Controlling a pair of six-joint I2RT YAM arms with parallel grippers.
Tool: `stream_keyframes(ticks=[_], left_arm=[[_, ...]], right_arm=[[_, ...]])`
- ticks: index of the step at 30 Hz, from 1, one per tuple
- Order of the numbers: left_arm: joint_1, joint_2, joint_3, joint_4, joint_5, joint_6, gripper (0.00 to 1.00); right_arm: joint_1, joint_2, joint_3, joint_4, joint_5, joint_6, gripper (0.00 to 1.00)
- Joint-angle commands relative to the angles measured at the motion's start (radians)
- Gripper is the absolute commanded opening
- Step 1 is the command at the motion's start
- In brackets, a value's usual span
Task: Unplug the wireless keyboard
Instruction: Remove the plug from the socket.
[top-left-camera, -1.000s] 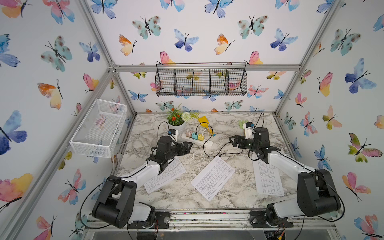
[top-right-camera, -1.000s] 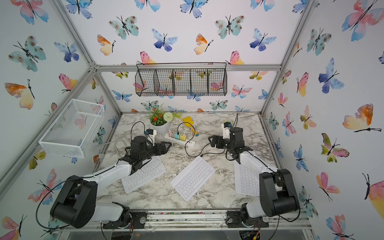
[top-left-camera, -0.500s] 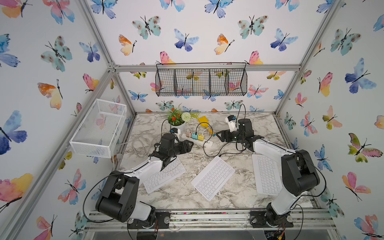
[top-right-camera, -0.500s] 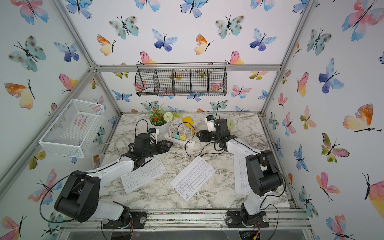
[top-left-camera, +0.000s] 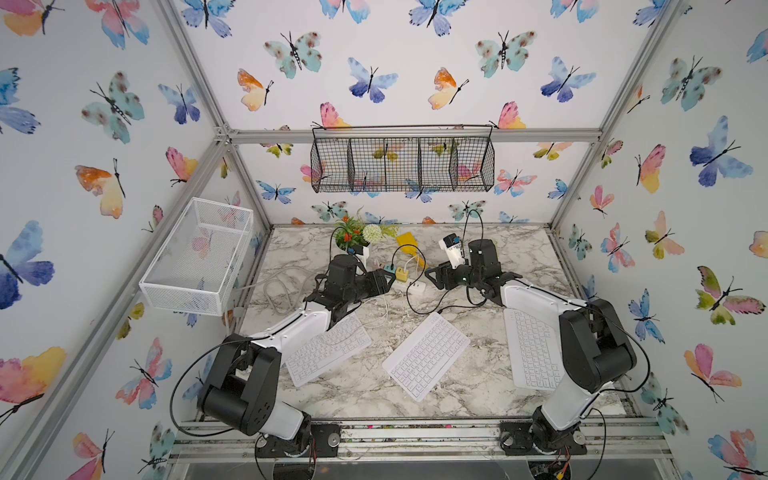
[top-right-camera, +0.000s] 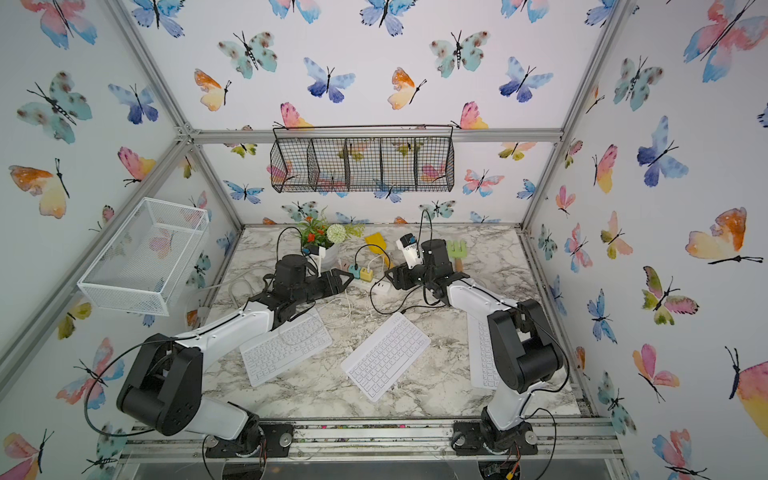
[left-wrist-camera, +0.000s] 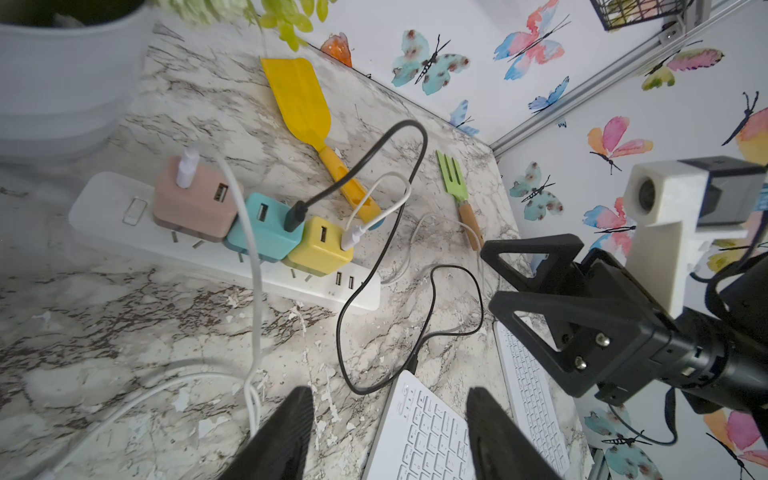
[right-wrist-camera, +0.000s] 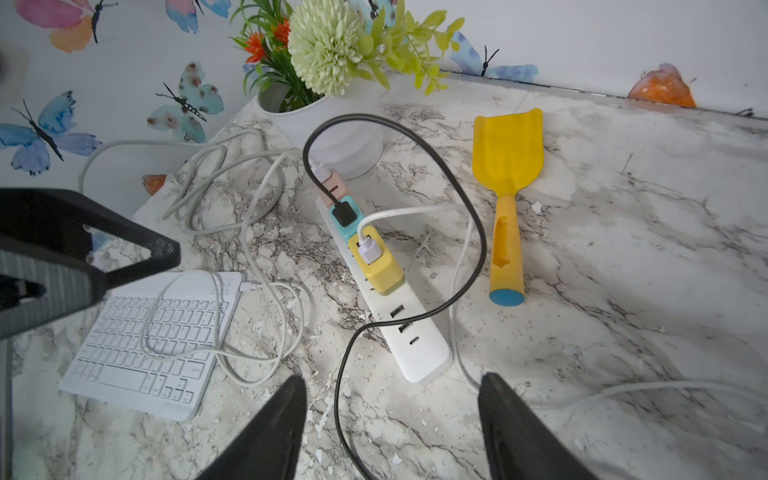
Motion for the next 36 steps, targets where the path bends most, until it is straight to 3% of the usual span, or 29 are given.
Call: stream_keyframes(ticks=[1,14,21,26,29,36], left_arm=[[-0.021,0.020,0.034,-0.014,0.016,-0.005,0.62],[-0.024,-0.007,0.013,-0.024,-0.040,0.007,0.63],[-0.012,0.000,0.006,-0.024,-0.034,0.018,0.63],[0.010,-0.007,-0.003,-0.025,-0.027,0.023,0.63],[0.021,-0.010,-0.005,-0.025,-0.021,0.024,0.64],[0.032,-0.015,-0.003,-0.026,-0.008,0.033,0.64]], right_arm=[[-0.005,0.049,0.037,0.014,0.020,-0.005,0.65],[-0.046,0.302,0.224,0.024,-0.027,0.292,0.62],[-0.046,0.389,0.264,0.077,-0.105,0.383,0.60],[-0.046,0.423,0.284,0.100,-0.138,0.417,0.50],[-0.045,0.423,0.274,0.112,-0.153,0.426,0.36],[-0.037,0.304,0.172,0.130,-0.138,0.406,0.18]])
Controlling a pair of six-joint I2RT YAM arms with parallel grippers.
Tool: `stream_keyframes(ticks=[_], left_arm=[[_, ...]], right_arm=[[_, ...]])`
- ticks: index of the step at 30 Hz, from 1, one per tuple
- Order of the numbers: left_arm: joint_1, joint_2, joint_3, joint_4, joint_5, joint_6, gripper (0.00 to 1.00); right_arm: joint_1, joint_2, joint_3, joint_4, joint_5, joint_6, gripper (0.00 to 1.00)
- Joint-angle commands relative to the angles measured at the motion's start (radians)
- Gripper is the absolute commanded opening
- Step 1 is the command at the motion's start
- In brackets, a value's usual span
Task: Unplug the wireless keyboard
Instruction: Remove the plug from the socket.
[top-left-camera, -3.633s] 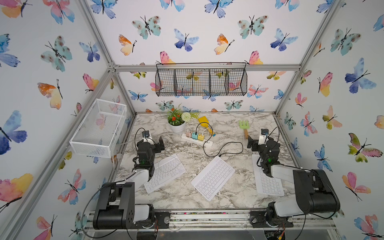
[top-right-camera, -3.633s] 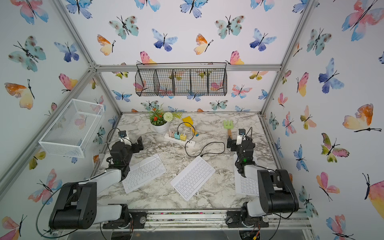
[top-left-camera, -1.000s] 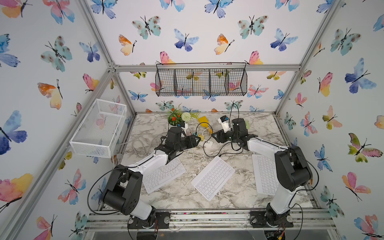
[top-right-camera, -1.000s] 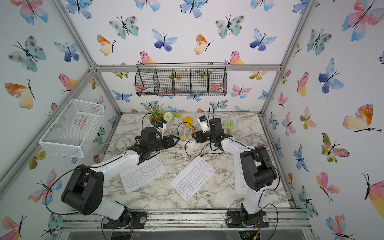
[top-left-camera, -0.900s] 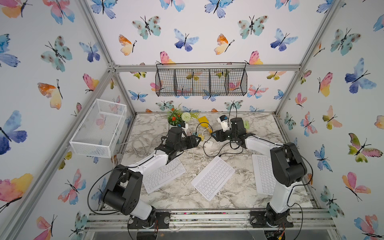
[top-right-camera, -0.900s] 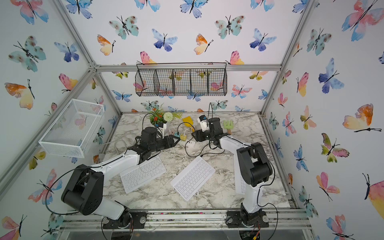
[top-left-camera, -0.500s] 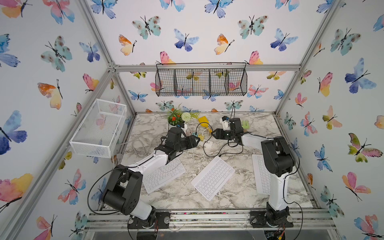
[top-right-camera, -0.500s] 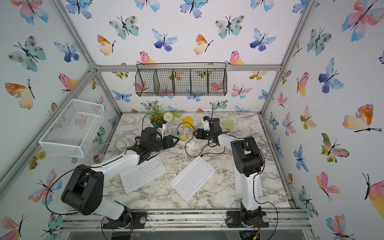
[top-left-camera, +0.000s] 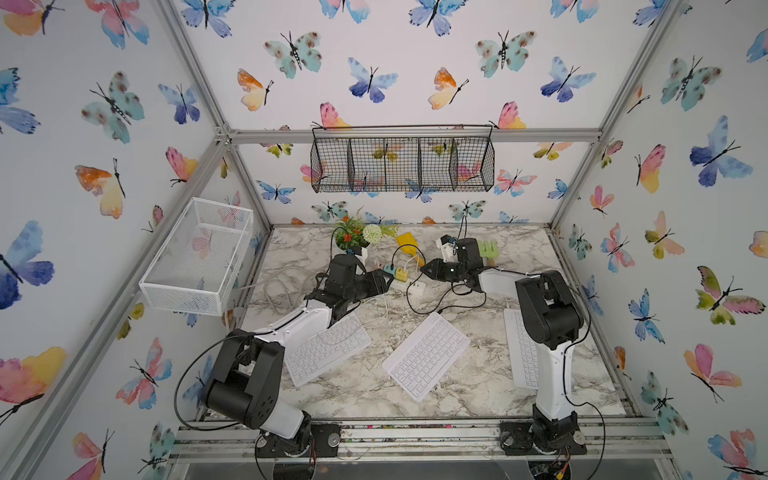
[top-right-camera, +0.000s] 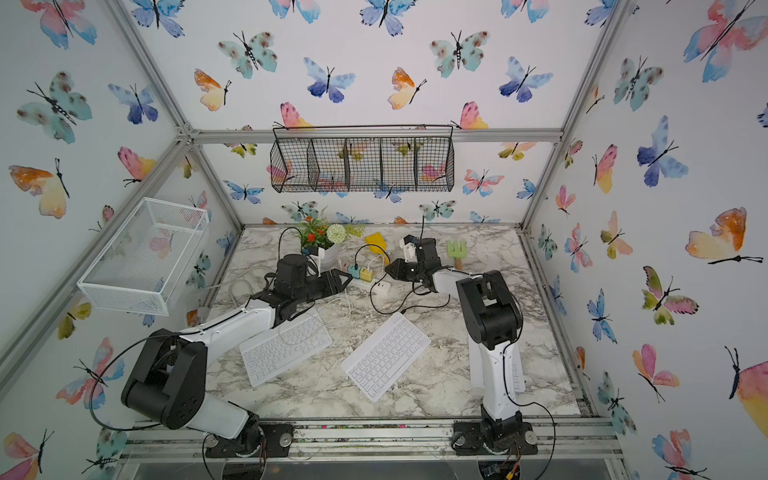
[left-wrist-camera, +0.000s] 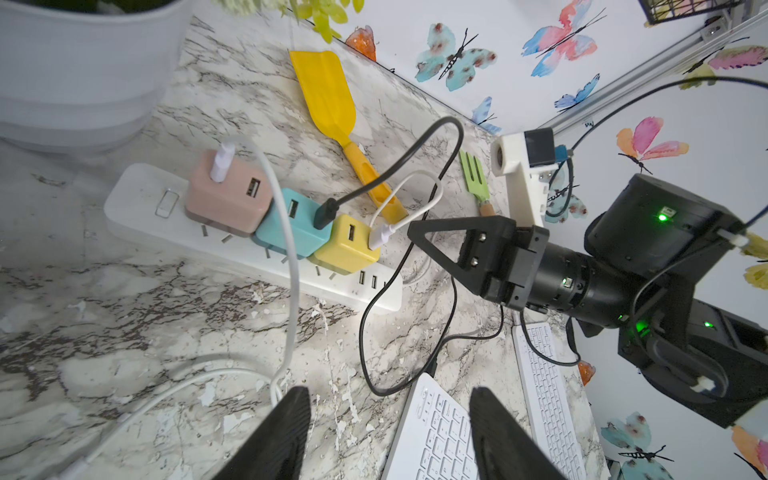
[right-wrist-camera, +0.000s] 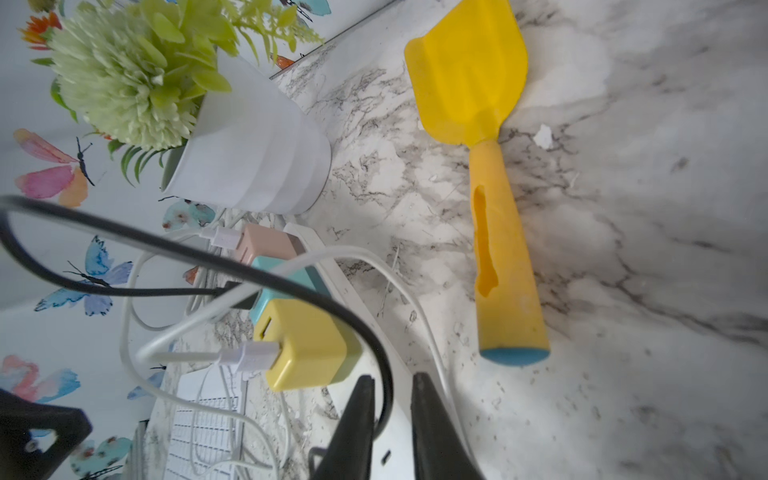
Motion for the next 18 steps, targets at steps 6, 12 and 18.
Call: stream_keyframes(ticks=[6,12,18], left_arm=[[0.021,-0.037,-0.011,0.001,0.026,0.021,0.65],[0.026,-0.056,-0.021,-0.001,0.029,0.025,0.65],[0.026,-0.079,-0.047,0.004,0.022,0.020,0.66]], right_arm=[[0.031,-0.163,-0.126,0.038,0.037,-0.076,0.08],[0.033,-0.120,-0.119,0.060,0.002,-0.023,0.26],[0.033,-0.078,-0.094,0.085,0.025,0.029,0.40]])
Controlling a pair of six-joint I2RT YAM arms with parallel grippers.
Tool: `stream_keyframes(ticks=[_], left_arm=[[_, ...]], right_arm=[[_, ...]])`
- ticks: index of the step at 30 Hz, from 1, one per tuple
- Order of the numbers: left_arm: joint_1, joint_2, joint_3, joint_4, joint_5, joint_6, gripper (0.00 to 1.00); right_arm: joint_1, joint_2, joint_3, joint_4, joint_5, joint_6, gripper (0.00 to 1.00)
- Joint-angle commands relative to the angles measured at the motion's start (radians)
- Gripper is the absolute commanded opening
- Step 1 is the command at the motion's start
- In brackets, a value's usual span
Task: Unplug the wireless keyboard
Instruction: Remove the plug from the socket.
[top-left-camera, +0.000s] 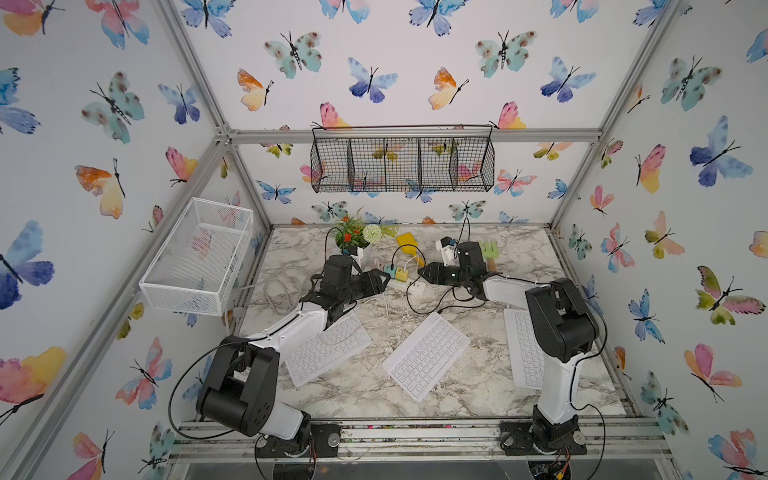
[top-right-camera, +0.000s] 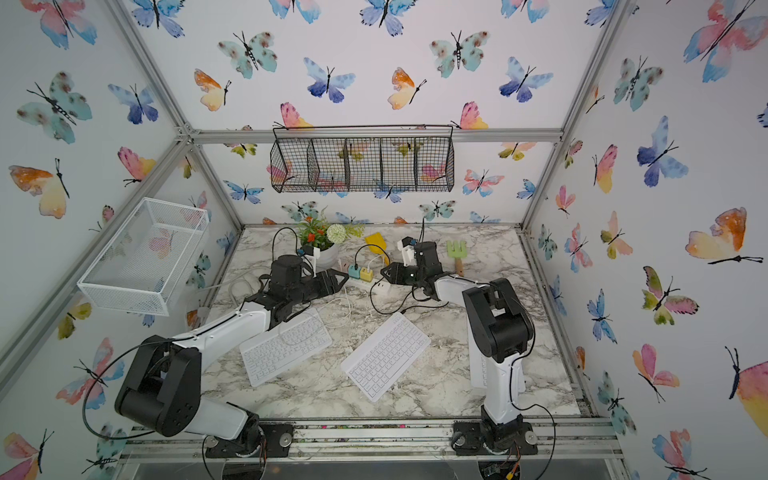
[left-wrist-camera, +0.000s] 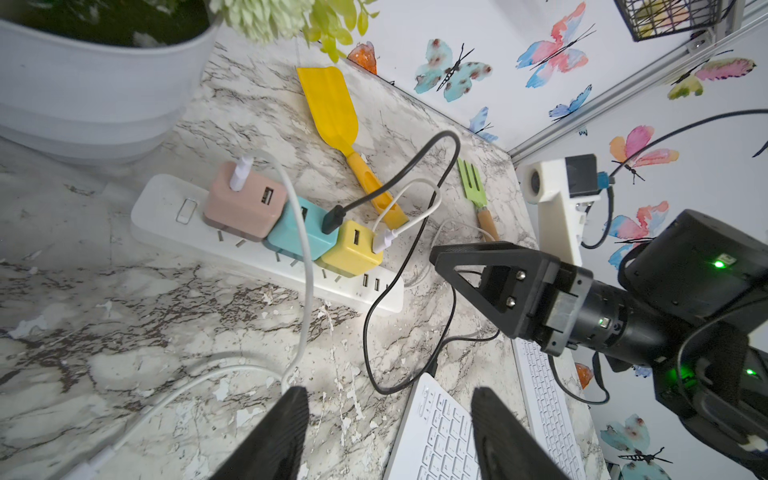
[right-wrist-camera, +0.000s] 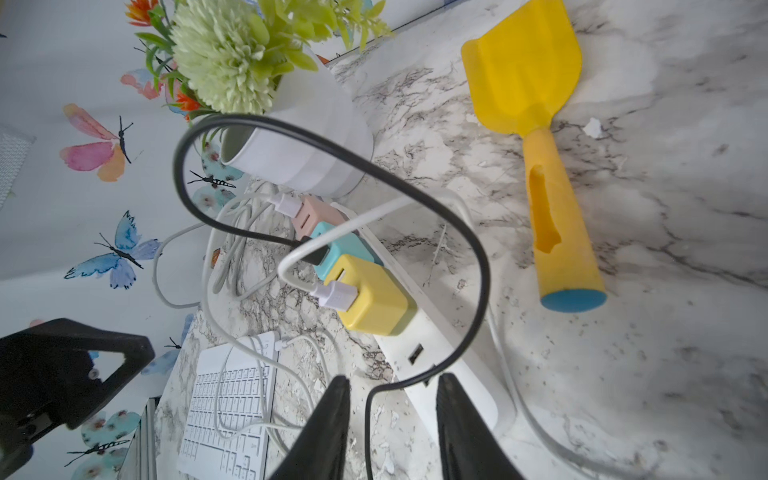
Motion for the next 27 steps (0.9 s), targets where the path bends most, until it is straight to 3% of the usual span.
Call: stream_keyframes(ticks=[1,9,18,22,27], left_arm=[[0.004,-0.034,-0.019,0.002,0.012,0.014,0.66],[0.005,-0.043,-0.031,0.002,0.004,0.016,0.66],[0.010,-0.048,-0.037,0.001,0.000,0.018,0.67],[0.020,-0.050,-0.044,0.007,0.002,0.017,0.67],[0.031,-0.054,-0.046,0.011,0.009,0.020,0.67]], right_arm=[[0.001,0.043,0.031,0.026,0.006,0.040,0.40],[0.000,0.119,0.090,0.027,0.017,0.067,0.39],[0.000,0.116,0.085,0.083,-0.006,0.094,0.10],[0.000,0.066,0.043,0.078,0.006,0.079,0.03],[0.004,0.004,-0.020,0.068,0.011,0.070,0.03]])
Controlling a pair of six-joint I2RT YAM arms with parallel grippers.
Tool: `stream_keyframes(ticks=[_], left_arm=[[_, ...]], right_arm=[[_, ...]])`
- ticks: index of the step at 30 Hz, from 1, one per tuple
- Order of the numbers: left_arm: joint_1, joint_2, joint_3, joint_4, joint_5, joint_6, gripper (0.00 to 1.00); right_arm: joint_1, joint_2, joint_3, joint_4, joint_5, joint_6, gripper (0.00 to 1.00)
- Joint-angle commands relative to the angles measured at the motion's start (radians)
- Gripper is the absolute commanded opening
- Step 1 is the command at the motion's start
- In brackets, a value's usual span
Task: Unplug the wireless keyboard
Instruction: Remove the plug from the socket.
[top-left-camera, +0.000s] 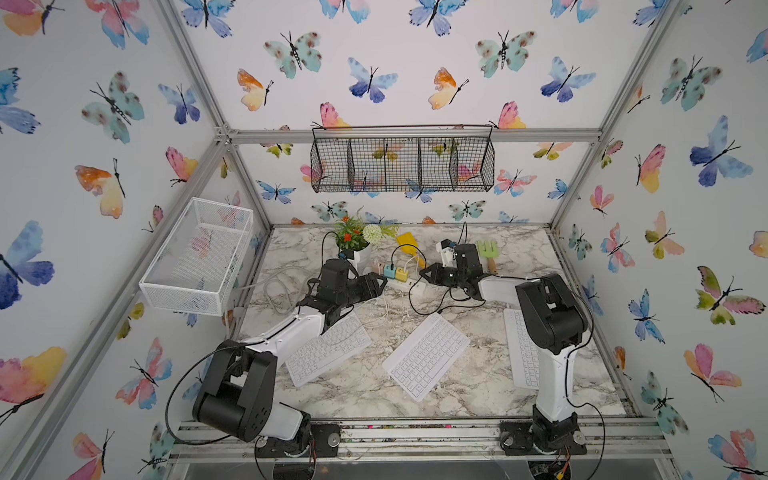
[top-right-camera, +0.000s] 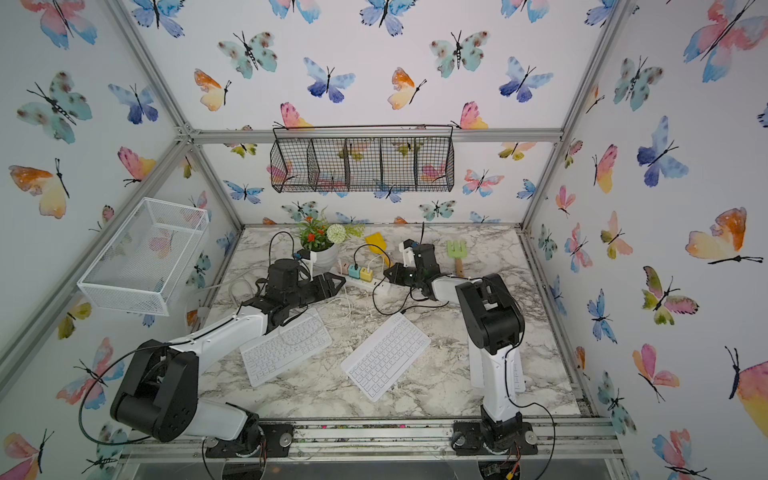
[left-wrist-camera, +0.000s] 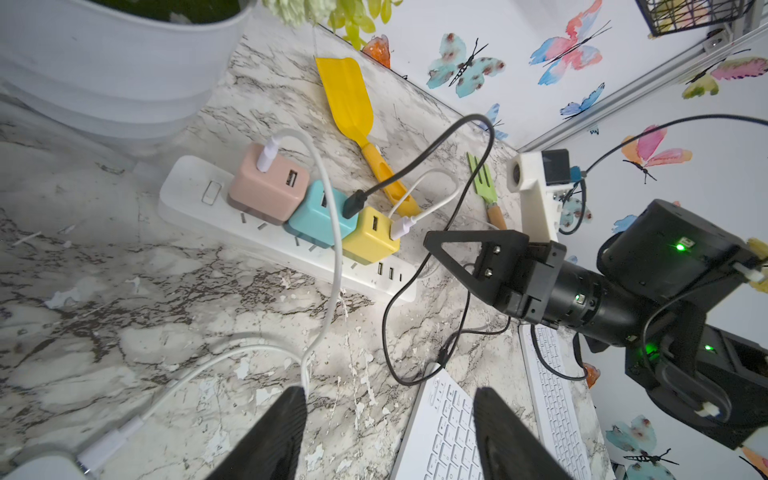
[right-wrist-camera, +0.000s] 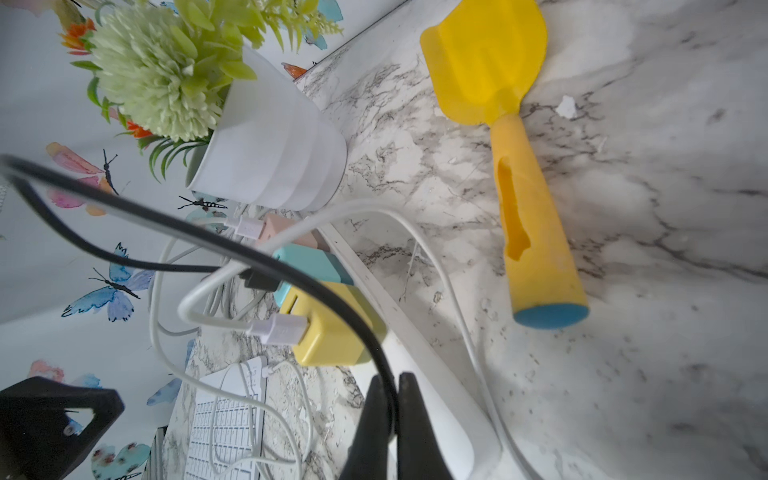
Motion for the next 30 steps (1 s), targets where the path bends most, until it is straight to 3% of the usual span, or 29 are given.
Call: stream_keyframes(ticks=[1,13,19,30], left_arm=[[0.011,-0.032,-0.005,0.010,0.012,0.021,0.67],[0.025,-0.050,0.052,-0.035,0.045,0.065,0.67],[0.026,-0.044,0.089,-0.047,0.076,0.063,0.67],[0.016,-0.021,0.136,-0.013,0.180,0.015,0.66]], right_arm=[[0.007,-0.076,-0.045,0.006,0.005,-0.016,0.03],[0.099,-0.190,-0.064,-0.294,-0.089,-0.169,0.03],[0.174,-0.163,-0.070,-0.358,-0.049,-0.195,0.03],[0.179,-0.113,-0.118,-0.352,0.104,-0.100,0.03]])
